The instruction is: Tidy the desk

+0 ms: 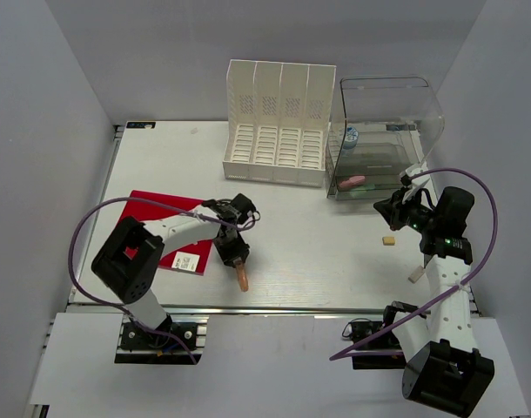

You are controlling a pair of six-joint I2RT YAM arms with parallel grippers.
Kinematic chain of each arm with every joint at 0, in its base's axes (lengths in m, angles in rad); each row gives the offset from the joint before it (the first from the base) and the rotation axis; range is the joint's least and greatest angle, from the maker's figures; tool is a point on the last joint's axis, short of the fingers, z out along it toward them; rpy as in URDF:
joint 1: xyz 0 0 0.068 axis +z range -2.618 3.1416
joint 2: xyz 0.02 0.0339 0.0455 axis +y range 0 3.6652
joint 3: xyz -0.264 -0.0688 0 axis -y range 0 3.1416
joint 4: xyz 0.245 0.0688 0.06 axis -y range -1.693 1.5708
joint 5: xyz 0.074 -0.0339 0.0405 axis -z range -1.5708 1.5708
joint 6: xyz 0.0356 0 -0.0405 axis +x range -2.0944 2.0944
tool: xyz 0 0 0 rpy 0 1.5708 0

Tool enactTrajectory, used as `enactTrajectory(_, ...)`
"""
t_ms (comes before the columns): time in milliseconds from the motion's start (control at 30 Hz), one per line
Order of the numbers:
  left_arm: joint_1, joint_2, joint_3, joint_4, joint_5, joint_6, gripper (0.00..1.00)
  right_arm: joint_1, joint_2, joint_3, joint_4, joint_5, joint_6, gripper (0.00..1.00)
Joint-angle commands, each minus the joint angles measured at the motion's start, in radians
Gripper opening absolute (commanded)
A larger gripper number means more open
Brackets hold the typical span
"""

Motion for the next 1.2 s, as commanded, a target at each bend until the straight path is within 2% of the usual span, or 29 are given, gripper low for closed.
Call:
enactTrajectory(0,-0.006,-0.121,0.058,0.129,-0.023,0.204,0.12,-0.005,-0.009,0.023,0.025,-0.003,-0.016,0.03)
enactTrajectory(33,-0.015,-0.142,0.056,0.227,0.016,0.248,0.1,-0.007,-0.008,0.023,0.025,-0.004,-0.018,0.09)
enactTrajectory(67,-0.015,-0.168,0.05,0.288,0.048,0.284,0.04,-0.005,-0.008,0.023,0.024,-0.006,-0.021,0.15)
enactTrajectory(100,-0.015,-0.203,0.041,0.415,0.069,0.356,0.0,-0.004,-0.006,0.023,0.025,-0.006,-0.022,0.16)
enactTrajectory(133,-0.015,-0.214,0.037,0.47,0.07,0.387,0.0,-0.005,-0.006,0.023,0.024,-0.007,-0.022,0.16)
enactTrajectory(200,-0.015,-0.213,0.05,0.589,0.099,0.473,0.0,-0.005,-0.009,0.023,0.024,-0.007,-0.022,0.16)
enactTrajectory(300,-0.024,-0.161,0.136,0.668,0.135,0.599,0.0,-0.01,-0.014,0.021,0.028,-0.007,-0.021,0.16)
enactTrajectory(367,-0.035,-0.101,0.207,0.723,0.233,0.682,0.0,-0.015,-0.015,0.018,0.03,-0.006,-0.019,0.16)
enactTrajectory(467,-0.058,-0.043,0.262,0.875,0.376,0.887,0.0,-0.013,-0.021,0.015,0.039,0.005,-0.016,0.15)
enactTrajectory(600,-0.069,0.008,0.267,1.15,0.507,1.071,0.0,-0.019,-0.046,0.01,0.076,0.064,0.024,0.1)
enactTrajectory(667,-0.079,0.041,0.247,1.263,0.569,1.125,0.0,-0.03,-0.057,0.007,0.093,0.097,0.037,0.06)
enactTrajectory(800,-0.09,0.104,0.24,1.558,0.591,1.156,0.0,-0.041,-0.069,-0.007,0.114,0.118,0.053,0.03)
enactTrajectory(900,-0.101,0.173,0.28,1.674,0.591,1.159,0.0,-0.045,-0.066,-0.008,0.119,0.121,0.057,0.02)
enactTrajectory(1167,-0.121,0.357,0.444,1.737,0.585,1.187,0.0,-0.056,-0.066,-0.011,0.122,0.115,0.059,0.02)
